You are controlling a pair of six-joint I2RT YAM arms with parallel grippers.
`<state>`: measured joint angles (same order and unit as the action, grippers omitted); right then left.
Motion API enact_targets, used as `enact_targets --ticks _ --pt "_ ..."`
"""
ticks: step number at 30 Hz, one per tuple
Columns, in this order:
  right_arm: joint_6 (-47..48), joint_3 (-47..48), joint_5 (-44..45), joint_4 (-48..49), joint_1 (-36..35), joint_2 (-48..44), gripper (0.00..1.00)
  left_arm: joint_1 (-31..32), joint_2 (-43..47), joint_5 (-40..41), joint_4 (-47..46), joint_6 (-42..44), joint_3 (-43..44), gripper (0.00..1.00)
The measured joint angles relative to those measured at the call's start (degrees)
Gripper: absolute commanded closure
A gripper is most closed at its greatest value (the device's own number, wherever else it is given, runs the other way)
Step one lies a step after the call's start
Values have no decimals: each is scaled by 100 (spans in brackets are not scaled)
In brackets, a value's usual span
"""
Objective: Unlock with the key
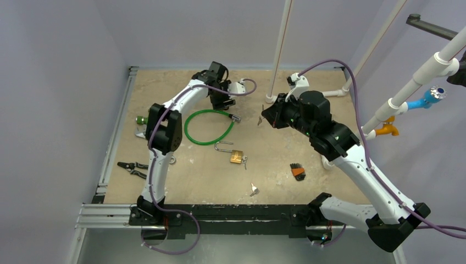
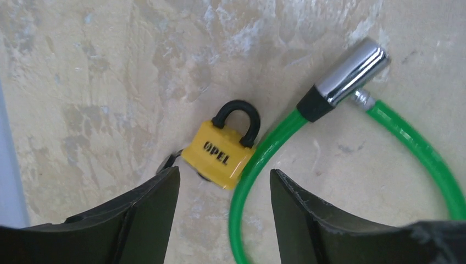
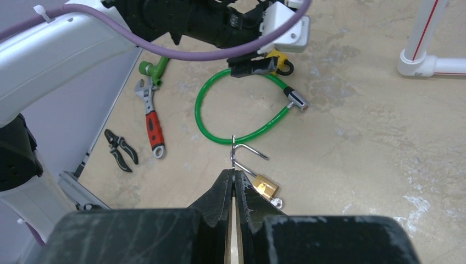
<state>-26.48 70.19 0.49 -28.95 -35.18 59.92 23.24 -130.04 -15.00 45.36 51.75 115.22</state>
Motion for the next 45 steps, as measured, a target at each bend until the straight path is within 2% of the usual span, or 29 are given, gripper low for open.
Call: enact_targets --ticks 6,16,21,22,24,35,40,45 --pt "20 -59 -4 26 0 -46 100 367 -356 778 -103 -955 258 38" --pt "59 -151 -4 57 0 -122 100 247 -1086 1880 243 -2151 1552 37" --pt "61 -197 -7 70 0 -122 100 214 -1086 1932 612 -2715 1587 35" --pt "61 -201 -7 72 2 -125 100 219 -1086 1917 710 -2839 1589 30" --pt "61 -212 -7 72 2 -138 100 232 -1086 1904 828 -2992 1589 29" --pt "55 -284 -33 162 11 -219 100 225 -1086 1718 1058 -3753 1840 28" --pt "55 -289 -66 166 11 -219 100 101 -1261 1648 1084 -4044 2286 33" --pt "57 -304 -142 201 22 -219 100 7 -1344 1628 1126 -4190 2288 34"
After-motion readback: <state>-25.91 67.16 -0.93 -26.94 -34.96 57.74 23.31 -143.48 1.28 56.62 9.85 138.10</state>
